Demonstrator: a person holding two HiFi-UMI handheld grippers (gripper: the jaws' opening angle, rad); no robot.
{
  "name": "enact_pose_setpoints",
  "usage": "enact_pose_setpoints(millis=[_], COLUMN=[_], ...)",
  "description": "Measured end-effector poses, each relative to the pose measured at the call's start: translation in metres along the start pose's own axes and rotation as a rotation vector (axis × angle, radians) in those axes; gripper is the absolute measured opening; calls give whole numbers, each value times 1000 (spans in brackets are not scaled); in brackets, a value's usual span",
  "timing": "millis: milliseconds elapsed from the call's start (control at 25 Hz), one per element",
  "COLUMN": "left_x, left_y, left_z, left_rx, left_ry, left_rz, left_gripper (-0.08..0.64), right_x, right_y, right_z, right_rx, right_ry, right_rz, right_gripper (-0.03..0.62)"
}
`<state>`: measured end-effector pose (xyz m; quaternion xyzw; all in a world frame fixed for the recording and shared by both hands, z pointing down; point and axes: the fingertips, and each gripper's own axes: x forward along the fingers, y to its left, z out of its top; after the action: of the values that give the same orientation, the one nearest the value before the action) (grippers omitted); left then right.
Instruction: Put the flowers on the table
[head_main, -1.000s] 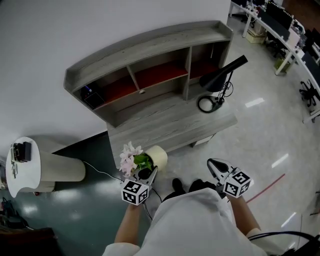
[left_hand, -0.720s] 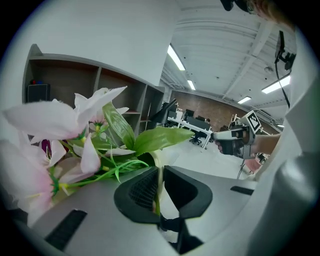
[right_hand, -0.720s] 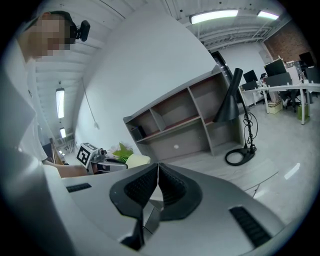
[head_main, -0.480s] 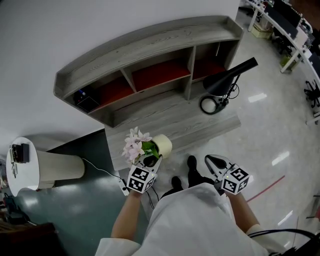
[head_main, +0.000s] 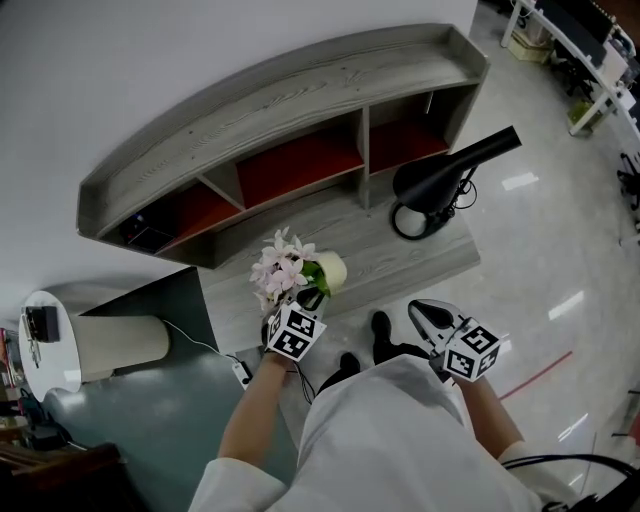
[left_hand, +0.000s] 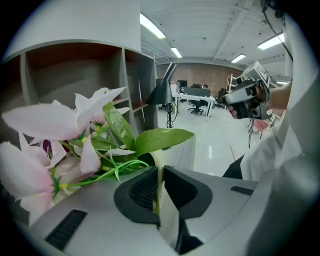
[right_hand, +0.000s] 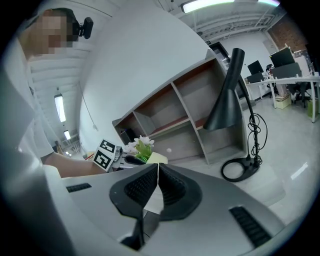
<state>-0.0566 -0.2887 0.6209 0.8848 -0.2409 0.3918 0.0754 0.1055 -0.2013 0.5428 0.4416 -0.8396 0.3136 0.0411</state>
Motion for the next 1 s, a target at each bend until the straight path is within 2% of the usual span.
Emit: enact_pose_setpoints(millis=[240,440,640,1000], left_x=[70,131,182,254], left_y=[24,43,61,88], left_z=[16,13,6,9], left_rx=[83,187,257,305], left_ry=[89,197,286,373], left_rz=[2,5,-3,11], left_gripper=[52,52,52,52], right_x=[9,17,21,19], right_y=[-35,-58,-77,-99], right_z=[-1,-1,9,15], right_rx=[31,55,72,89], right_ry=[53,81,80,94], right_rz=[25,30,21,-7], right_gripper=[18,18,18,18])
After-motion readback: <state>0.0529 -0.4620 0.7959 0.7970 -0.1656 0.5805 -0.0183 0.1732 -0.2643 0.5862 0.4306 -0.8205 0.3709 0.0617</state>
